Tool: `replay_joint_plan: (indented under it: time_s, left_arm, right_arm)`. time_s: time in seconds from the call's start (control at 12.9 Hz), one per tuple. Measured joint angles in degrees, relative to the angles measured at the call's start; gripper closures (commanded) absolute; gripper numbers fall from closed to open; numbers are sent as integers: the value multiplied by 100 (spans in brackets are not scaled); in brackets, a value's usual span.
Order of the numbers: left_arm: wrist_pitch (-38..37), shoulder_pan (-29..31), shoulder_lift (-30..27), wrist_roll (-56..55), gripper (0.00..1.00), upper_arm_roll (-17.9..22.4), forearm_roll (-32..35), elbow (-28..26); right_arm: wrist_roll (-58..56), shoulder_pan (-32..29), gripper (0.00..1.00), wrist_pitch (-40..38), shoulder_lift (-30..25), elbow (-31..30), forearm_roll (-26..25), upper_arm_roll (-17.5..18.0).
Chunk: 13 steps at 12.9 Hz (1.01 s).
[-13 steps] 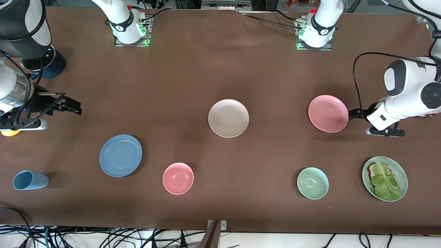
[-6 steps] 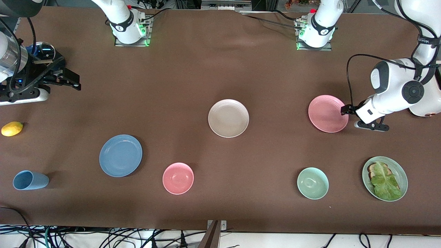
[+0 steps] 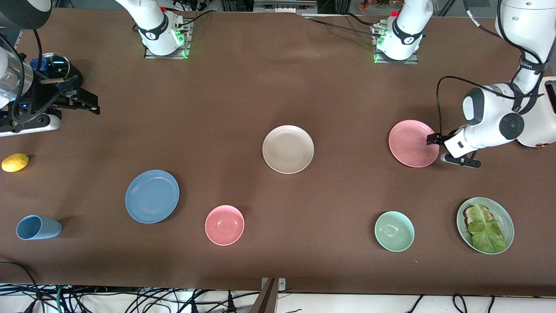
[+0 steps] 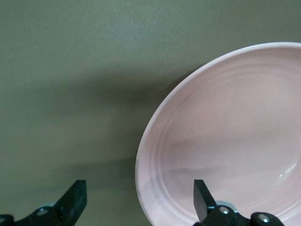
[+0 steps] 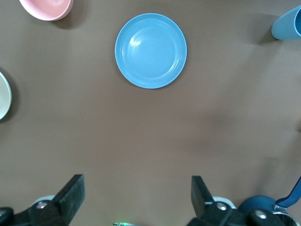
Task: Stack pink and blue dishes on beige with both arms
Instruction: 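Lower the left gripper and grasp the pink plate's rim, then carry the pink plate with the left gripper onto the beige plate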
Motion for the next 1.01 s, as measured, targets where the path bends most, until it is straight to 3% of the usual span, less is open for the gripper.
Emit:
replay_joint_plan:
  time_s: [0.08,0.16,0.23,0.62,0.85,1.01]
  left_arm:
    - [11,0,51,8,48,-3,0,0]
    - [21,0,86,11,87,-6,0,0]
    - [28,-1,106,30,100,-10,0,1]
    - [6,95,147,1295,100,-23,201,100]
    - [-90,187,147,1367,100,-30,202,194]
    - [-584,193,149,1324,100,-139,202,464]
  right_arm:
    - [-1,0,0,3,-7,5,0,2]
    - [-1,1,0,3,-16,17,1,5]
    - [-1,1,0,3,-23,31,2,6]
    - [-1,1,0,3,-8,33,2,6]
    - [-1,1,0,3,-8,33,2,6]
    - [-1,1,0,4,-8,33,2,6]
